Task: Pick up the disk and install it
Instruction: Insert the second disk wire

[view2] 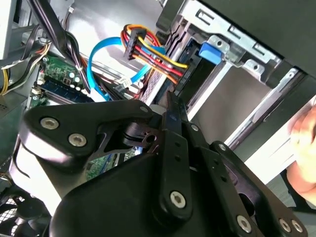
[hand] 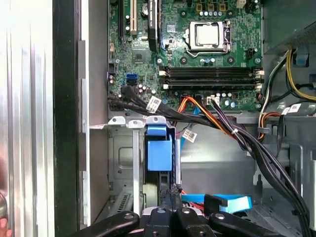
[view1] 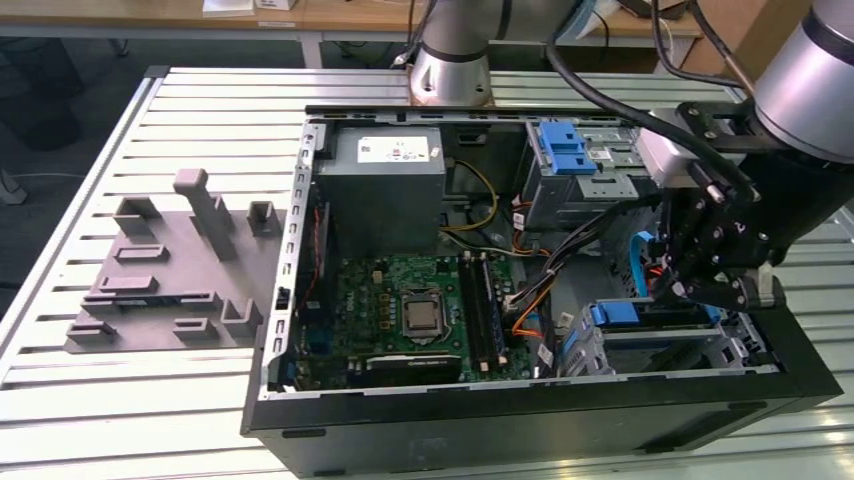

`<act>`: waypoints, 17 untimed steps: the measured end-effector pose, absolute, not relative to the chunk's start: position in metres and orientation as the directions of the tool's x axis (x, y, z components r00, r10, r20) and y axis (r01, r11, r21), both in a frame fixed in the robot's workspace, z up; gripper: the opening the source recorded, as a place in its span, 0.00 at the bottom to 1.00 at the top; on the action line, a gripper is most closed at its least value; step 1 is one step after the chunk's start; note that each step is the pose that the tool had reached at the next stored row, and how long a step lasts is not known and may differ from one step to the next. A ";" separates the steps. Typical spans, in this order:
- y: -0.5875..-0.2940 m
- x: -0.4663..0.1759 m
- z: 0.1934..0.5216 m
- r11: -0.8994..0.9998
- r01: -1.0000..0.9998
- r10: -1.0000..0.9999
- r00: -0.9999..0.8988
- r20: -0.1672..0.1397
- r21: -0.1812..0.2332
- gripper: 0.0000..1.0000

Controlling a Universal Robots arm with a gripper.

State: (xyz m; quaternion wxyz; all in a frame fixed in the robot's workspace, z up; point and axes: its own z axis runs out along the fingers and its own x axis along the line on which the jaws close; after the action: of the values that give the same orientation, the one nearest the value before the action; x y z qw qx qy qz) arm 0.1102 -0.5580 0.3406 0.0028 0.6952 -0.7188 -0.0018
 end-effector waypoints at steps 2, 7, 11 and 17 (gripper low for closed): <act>-0.558 0.109 0.343 0.034 -0.999 -0.999 -0.034 0.002 0.004 0.11; -0.558 0.107 0.358 0.034 -0.999 -0.999 -0.034 0.001 0.003 0.11; -0.558 0.104 0.367 0.034 -0.999 -0.999 -0.034 0.001 0.002 0.11; -0.558 0.100 0.380 0.033 -0.999 -0.999 -0.033 0.001 -0.002 0.11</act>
State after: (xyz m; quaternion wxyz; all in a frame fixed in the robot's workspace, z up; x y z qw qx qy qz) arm 0.0996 -0.5577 0.3796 -0.0001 0.6952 -0.7188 0.0009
